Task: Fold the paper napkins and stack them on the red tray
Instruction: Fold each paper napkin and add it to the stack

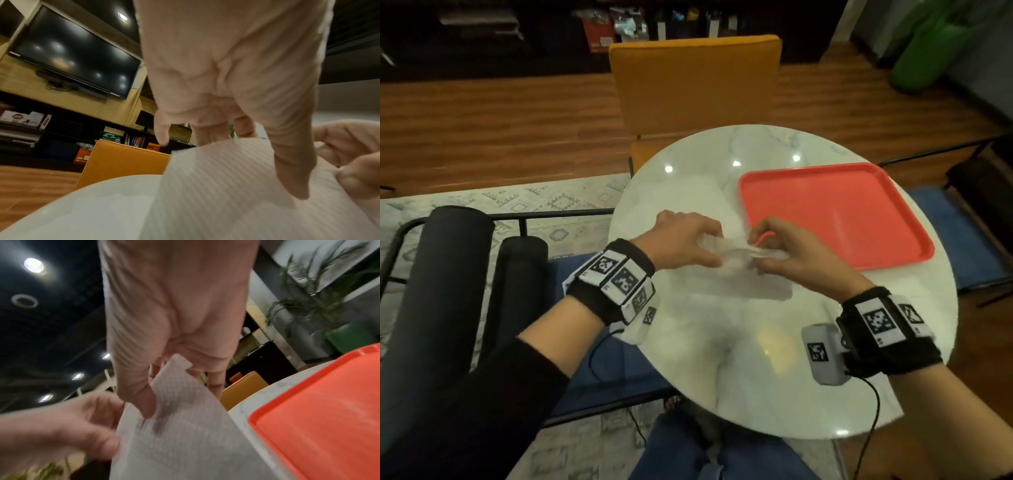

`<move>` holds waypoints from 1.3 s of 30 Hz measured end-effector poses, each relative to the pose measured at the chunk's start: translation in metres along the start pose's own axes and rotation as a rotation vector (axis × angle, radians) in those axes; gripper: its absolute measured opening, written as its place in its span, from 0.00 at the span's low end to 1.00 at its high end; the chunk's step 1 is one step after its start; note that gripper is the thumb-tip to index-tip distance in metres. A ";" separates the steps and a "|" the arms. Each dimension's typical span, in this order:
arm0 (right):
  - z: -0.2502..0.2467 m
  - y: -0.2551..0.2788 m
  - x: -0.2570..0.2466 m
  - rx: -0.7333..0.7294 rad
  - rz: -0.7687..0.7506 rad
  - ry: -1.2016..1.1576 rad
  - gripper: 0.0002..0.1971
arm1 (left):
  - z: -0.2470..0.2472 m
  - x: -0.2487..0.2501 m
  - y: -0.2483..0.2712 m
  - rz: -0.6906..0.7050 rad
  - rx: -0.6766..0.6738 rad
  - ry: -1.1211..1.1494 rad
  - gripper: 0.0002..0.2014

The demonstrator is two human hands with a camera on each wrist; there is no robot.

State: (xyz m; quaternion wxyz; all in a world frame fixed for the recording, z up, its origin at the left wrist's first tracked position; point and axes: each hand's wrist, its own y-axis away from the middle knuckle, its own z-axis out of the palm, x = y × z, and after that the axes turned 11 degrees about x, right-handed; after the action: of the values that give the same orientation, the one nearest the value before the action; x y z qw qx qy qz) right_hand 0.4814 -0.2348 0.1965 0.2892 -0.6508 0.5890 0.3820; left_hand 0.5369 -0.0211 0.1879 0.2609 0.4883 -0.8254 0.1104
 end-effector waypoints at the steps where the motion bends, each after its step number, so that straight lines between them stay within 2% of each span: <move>1: -0.006 0.003 0.002 0.023 0.031 -0.030 0.13 | -0.002 -0.002 0.003 -0.016 -0.019 0.095 0.08; 4: -0.018 0.019 0.012 0.061 0.086 0.005 0.10 | 0.000 -0.013 0.020 -0.065 -0.056 0.292 0.06; 7: -0.020 0.036 0.027 0.006 0.163 0.043 0.03 | 0.009 -0.026 0.042 -0.135 -0.137 0.424 0.06; 8: -0.019 0.040 0.031 -0.006 0.193 0.029 0.04 | 0.010 -0.028 0.048 -0.164 -0.148 0.471 0.07; 11: -0.016 0.043 0.041 0.014 0.275 -0.111 0.03 | 0.011 -0.033 0.055 -0.269 -0.096 0.613 0.09; 13: -0.013 0.036 0.049 0.036 0.330 -0.211 0.07 | 0.016 -0.039 0.053 -0.345 -0.033 0.648 0.11; 15: -0.006 0.026 0.058 0.048 0.373 -0.244 0.08 | 0.026 -0.049 0.046 -0.390 -0.008 0.647 0.10; 18: 0.012 0.007 0.079 0.048 0.376 -0.112 0.02 | 0.049 -0.068 0.035 -0.404 0.028 0.566 0.04; 22: 0.035 -0.015 0.114 0.079 0.327 0.143 0.09 | 0.080 -0.090 0.025 -0.455 0.128 0.437 0.08; 25: 0.044 -0.018 0.124 0.142 0.328 0.224 0.12 | 0.095 -0.095 0.024 -0.503 0.179 0.389 0.03; 28: 0.046 -0.011 0.125 0.233 0.300 0.186 0.11 | 0.100 -0.093 0.030 -0.467 0.255 0.421 0.03; 30: 0.046 0.001 0.124 0.279 0.294 0.135 0.05 | 0.102 -0.089 0.040 -0.403 0.314 0.443 0.04; 32: 0.047 0.017 0.125 0.293 0.273 0.097 0.06 | 0.108 -0.084 0.054 -0.355 0.342 0.470 0.05; 36: 0.050 0.052 0.138 0.287 0.269 0.055 0.09 | 0.126 -0.079 0.085 -0.256 0.276 0.446 0.06; 39: 0.061 0.073 0.155 0.248 0.252 0.168 0.10 | 0.140 -0.082 0.100 -0.217 0.201 0.348 0.06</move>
State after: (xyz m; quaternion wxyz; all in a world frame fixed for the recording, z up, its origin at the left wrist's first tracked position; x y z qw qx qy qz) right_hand 0.4017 -0.2792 0.0392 0.2670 -0.5607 0.7305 0.2841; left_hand 0.4369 0.0296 0.0336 0.3596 0.5715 -0.6955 0.2459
